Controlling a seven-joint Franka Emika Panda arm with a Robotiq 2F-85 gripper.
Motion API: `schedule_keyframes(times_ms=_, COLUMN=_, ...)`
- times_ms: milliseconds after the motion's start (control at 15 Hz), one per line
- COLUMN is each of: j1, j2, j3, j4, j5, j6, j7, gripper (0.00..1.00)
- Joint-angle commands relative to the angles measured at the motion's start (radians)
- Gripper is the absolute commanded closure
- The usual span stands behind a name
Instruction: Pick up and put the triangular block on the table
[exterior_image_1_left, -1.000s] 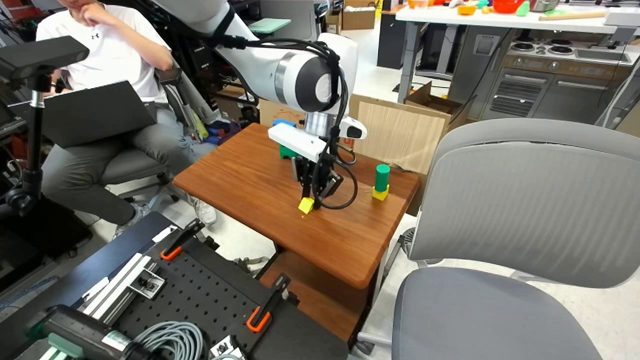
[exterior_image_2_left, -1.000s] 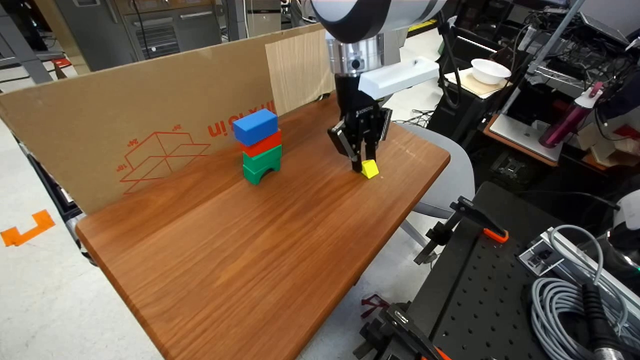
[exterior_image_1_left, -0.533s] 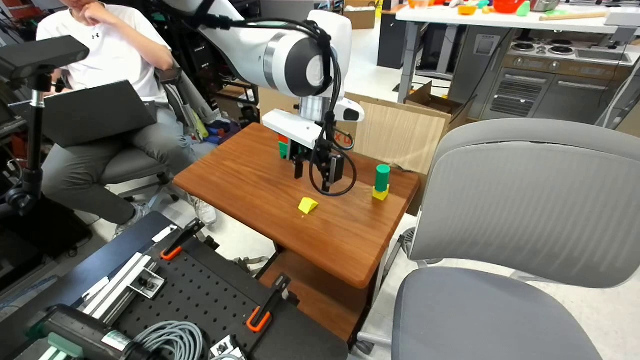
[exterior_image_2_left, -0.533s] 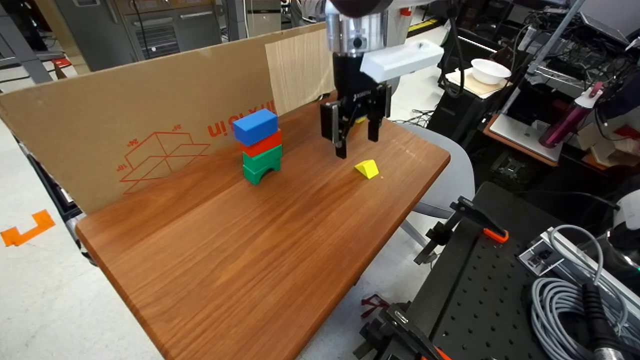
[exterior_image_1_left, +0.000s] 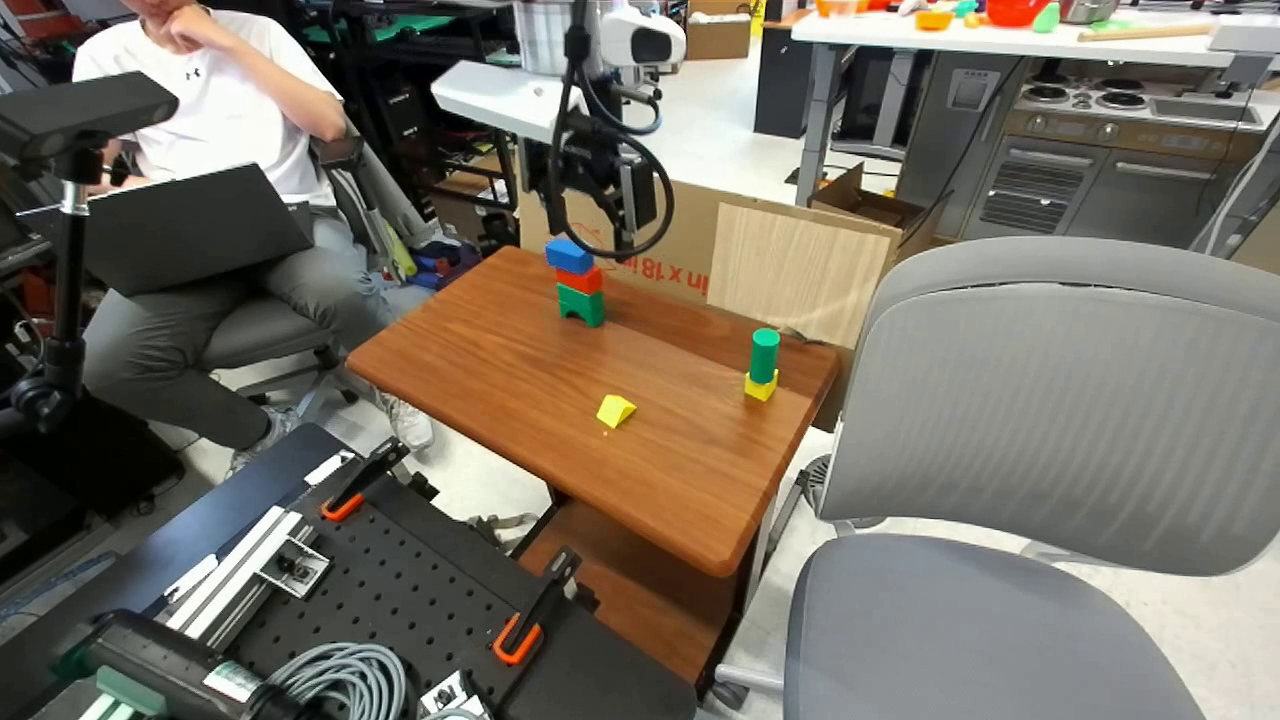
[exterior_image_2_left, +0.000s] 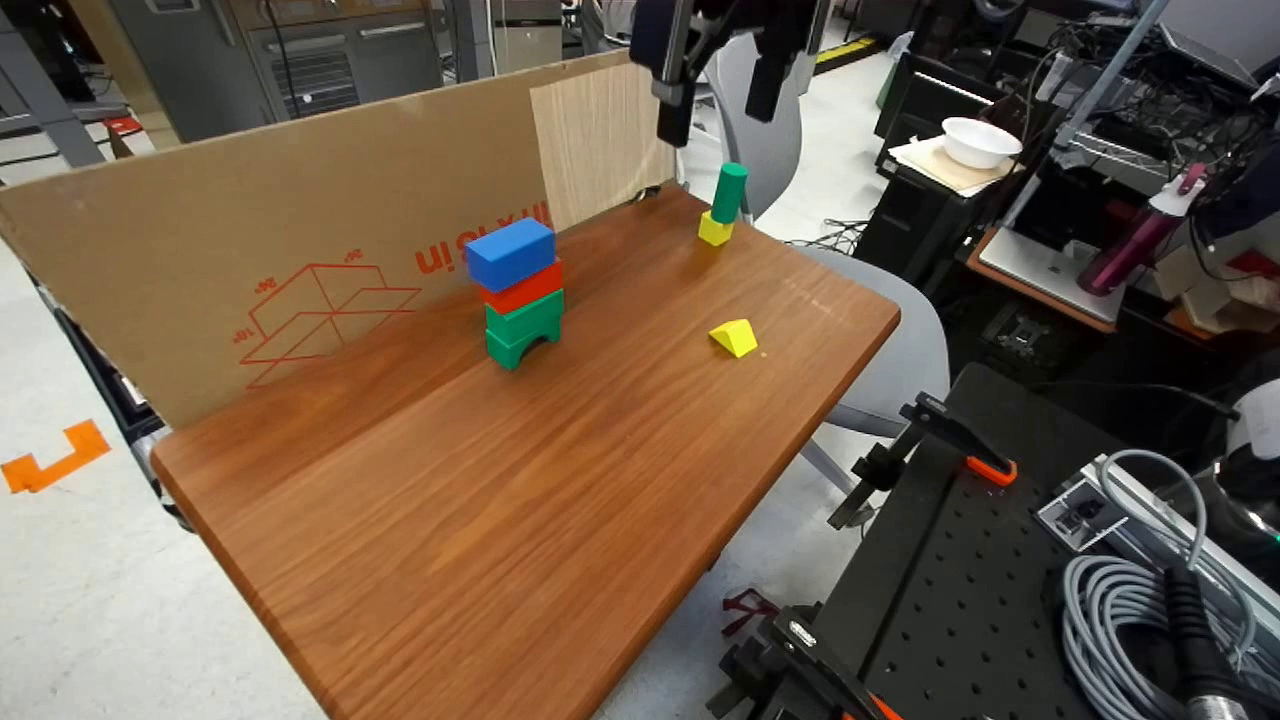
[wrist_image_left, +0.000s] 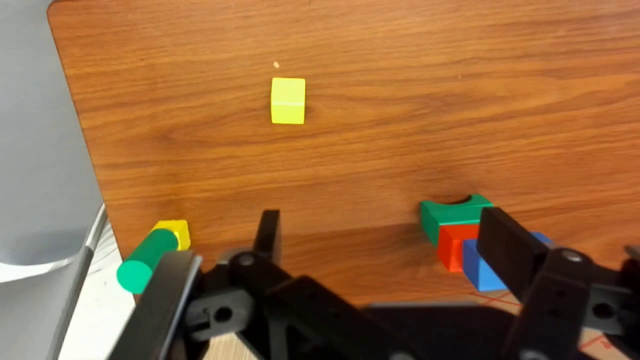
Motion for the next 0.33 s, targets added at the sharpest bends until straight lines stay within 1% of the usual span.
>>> schedule_keyframes(times_ms=0, j1=0.015, j2=-0.030, j3=-0.005, j4=-0.015, j5=0.000, j6=-0.001, j7=-0.002, gripper=0.00)
schedule_keyframes(times_ms=133, j1=0.024, j2=-0.070, j3=0.000, j4=-0.041, j5=-0.001, j6=-0.001, j7=-0.001, gripper=0.00)
schedule_keyframes(times_ms=267, j1=0.025, j2=-0.079, j3=0.001, j4=-0.053, j5=-0.001, j6=0.002, j7=-0.002, gripper=0.00)
